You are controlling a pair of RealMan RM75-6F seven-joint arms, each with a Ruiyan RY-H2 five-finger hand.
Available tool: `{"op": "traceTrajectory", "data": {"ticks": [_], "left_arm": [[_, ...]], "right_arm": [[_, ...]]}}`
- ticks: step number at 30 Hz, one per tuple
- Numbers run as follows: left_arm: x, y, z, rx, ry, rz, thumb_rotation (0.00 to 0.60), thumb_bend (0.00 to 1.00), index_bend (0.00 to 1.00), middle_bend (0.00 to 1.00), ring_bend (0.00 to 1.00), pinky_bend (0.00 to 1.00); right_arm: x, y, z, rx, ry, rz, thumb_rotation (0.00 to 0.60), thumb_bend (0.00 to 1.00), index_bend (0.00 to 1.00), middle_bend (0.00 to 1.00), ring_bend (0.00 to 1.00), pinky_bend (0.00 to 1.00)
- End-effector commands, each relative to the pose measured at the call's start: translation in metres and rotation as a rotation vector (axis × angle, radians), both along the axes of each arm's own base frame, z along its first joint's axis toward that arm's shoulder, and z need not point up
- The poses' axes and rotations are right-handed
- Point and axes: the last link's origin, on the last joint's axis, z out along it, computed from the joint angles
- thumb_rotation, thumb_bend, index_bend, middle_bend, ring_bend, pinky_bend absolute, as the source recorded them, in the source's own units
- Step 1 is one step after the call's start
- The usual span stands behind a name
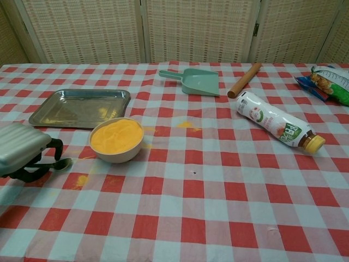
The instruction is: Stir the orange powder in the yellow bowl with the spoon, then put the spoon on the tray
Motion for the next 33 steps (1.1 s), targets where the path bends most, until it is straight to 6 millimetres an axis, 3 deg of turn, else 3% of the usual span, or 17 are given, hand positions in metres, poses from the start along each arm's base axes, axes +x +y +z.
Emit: {"op": "traceTrajectory", "data": {"ticks": [1,33], "left_arm": [[-0.0001,0.0007,-0.0017,0.008,0.011,-0.007,0.6,0.43,0.45,1.0,1.0,1.0],[-0.0052,0.0001,-0.0043,0.032,0.032,-0.011,0.6,0.44,0.59,1.0,1.0,1.0]], "right_arm": [[0.0001,0.0001,0.0002,-0.001,0.0,0.0,0.6,0.04,0.0,0.0,0.0,0.0],[0.001,0.0023,0.0008,-0.005,0.003,0.004,0.6,0.04,0.0,0.0,0.0,0.0]]}}
